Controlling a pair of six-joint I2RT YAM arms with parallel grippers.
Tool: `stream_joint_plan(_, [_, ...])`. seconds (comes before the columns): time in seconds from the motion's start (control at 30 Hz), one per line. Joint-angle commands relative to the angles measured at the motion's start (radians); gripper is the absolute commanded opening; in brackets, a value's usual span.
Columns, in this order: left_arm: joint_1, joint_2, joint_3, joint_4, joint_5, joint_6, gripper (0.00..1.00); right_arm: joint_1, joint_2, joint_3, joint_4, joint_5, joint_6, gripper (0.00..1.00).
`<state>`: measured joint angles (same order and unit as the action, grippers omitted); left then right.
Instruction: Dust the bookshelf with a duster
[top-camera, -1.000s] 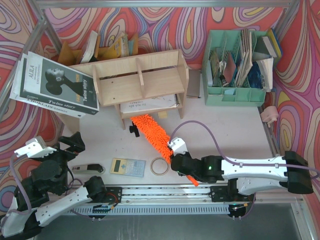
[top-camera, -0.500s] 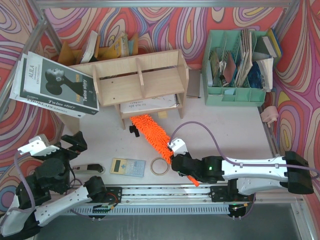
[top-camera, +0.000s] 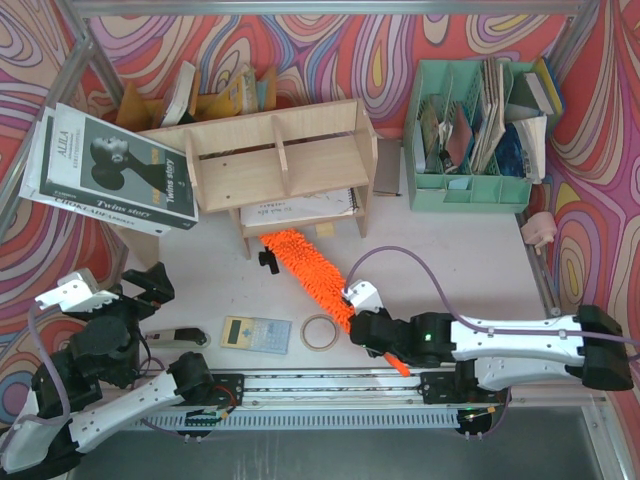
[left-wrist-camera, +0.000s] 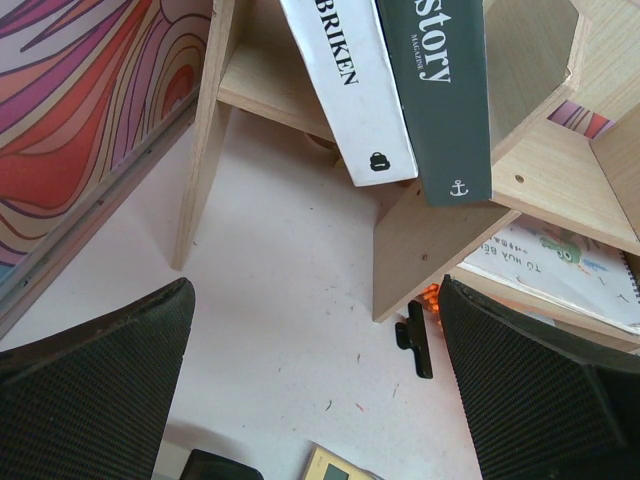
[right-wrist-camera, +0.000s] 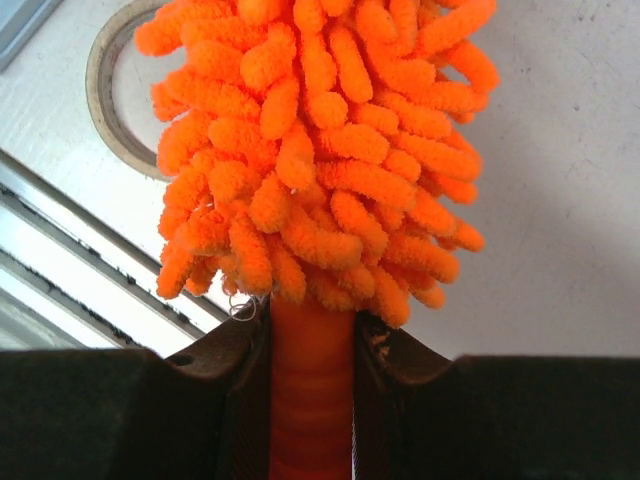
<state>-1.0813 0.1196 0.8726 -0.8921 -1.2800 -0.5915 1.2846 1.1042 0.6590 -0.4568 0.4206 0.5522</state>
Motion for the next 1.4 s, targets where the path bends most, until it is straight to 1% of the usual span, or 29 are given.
stream_joint_plan(0.0, [-0.006,-0.005,0.002,-0.010,-0.012,0.005,0.99,0.008,-0.112,0.061,-0.106,-0.006,-0.019,0.00])
stream_joint_plan(0.1, [-0.006,-0.016,0.001,-0.010,-0.012,0.001,0.99,0.007,-0.180,0.078,-0.125,-0.058,-0.046,0.00])
stream_joint_plan(0.2, [-0.008,-0.023,0.000,-0.010,-0.012,0.000,0.99,0.008,-0.208,0.123,-0.160,-0.125,-0.072,0.00])
stream_joint_plan(0.27, [-0.008,-0.022,0.001,-0.009,-0.014,0.002,0.98,0.008,-0.201,0.159,-0.189,-0.158,-0.085,0.00])
stream_joint_plan(0.4, [-0.008,-0.018,0.001,-0.010,-0.016,0.003,0.99,0.008,-0.138,0.242,-0.304,-0.211,-0.100,0.00])
stream_joint_plan(0.47, [-0.008,-0.017,0.001,-0.010,-0.017,0.003,0.99,0.011,-0.119,0.263,-0.323,-0.251,-0.120,0.00])
stream_joint_plan(0.7, [-0.008,-0.024,0.001,-0.012,-0.019,0.002,0.99,0.029,-0.124,0.337,-0.369,-0.317,-0.169,0.00])
stream_joint_plan(0.87, [-0.008,-0.020,0.002,-0.010,-0.022,0.003,0.99,0.028,-0.167,0.400,-0.423,-0.256,-0.185,0.00])
stream_joint_plan(1.1, [-0.008,-0.017,0.000,-0.013,-0.022,0.001,0.99,0.029,-0.209,0.435,-0.423,-0.215,-0.210,0.00])
stream_joint_plan(1.27, [-0.008,-0.019,0.001,-0.011,-0.027,0.002,0.99,0.029,-0.206,0.475,-0.476,-0.224,-0.221,0.00])
stream_joint_plan(1.37, [-0.008,-0.013,0.001,-0.010,-0.028,0.005,0.98,0.029,-0.195,0.478,-0.480,-0.281,-0.246,0.00])
